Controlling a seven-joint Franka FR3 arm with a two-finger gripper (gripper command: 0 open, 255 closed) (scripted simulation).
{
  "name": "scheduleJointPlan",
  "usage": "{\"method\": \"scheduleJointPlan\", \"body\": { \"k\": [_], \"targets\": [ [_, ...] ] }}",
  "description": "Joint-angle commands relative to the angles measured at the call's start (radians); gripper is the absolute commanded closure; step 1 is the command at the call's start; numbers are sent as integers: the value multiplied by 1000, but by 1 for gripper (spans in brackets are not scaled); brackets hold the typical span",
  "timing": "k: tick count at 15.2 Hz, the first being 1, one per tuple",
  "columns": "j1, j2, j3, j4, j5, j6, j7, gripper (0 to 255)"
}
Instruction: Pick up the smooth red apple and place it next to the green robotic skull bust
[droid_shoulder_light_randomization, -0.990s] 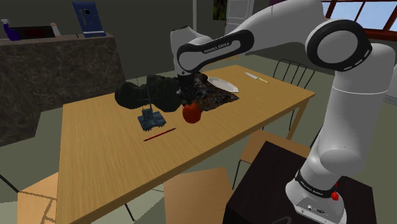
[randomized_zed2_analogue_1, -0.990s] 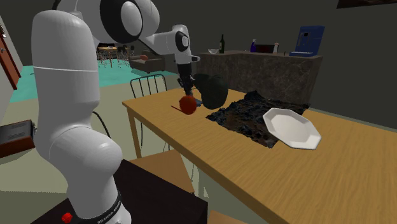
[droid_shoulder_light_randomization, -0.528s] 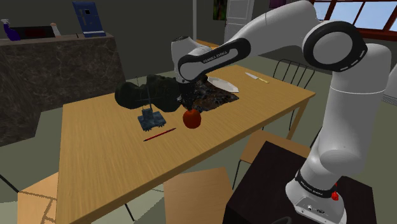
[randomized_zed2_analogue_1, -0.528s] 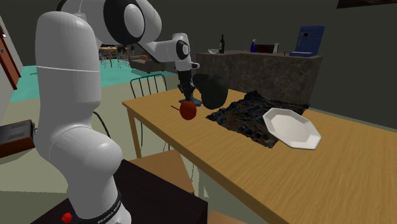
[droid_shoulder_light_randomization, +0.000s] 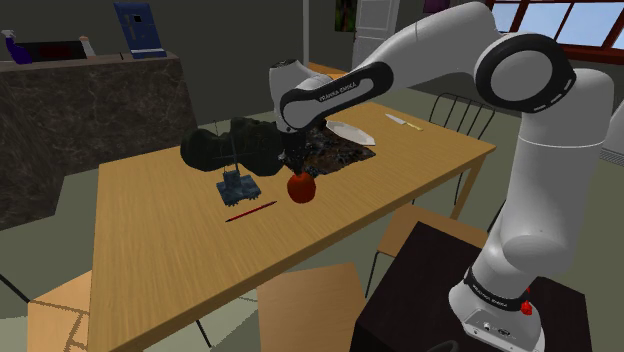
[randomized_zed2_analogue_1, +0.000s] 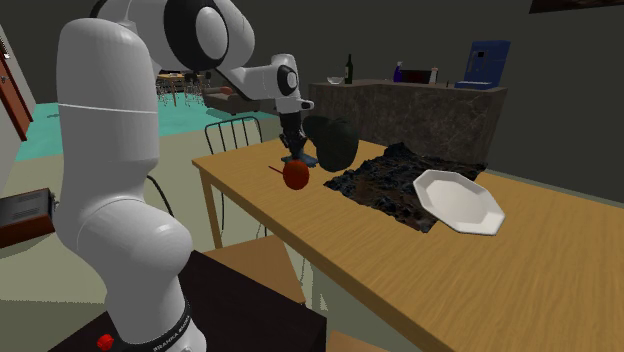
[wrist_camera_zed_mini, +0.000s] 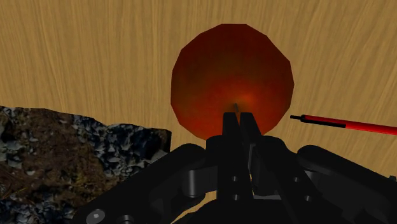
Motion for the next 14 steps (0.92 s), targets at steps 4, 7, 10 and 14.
{"method": "scheduleJointPlan", "body": {
  "k": [4,7,10,14],
  "targets": [
    [0,0,0,0,0,0,0,0],
    [2,-9,2,22,3,-31,-2,0],
    [7,-28,7,91,11,-118,-8,0],
    [7,-28,7,91,11,-118,-8,0]
  ]
}}
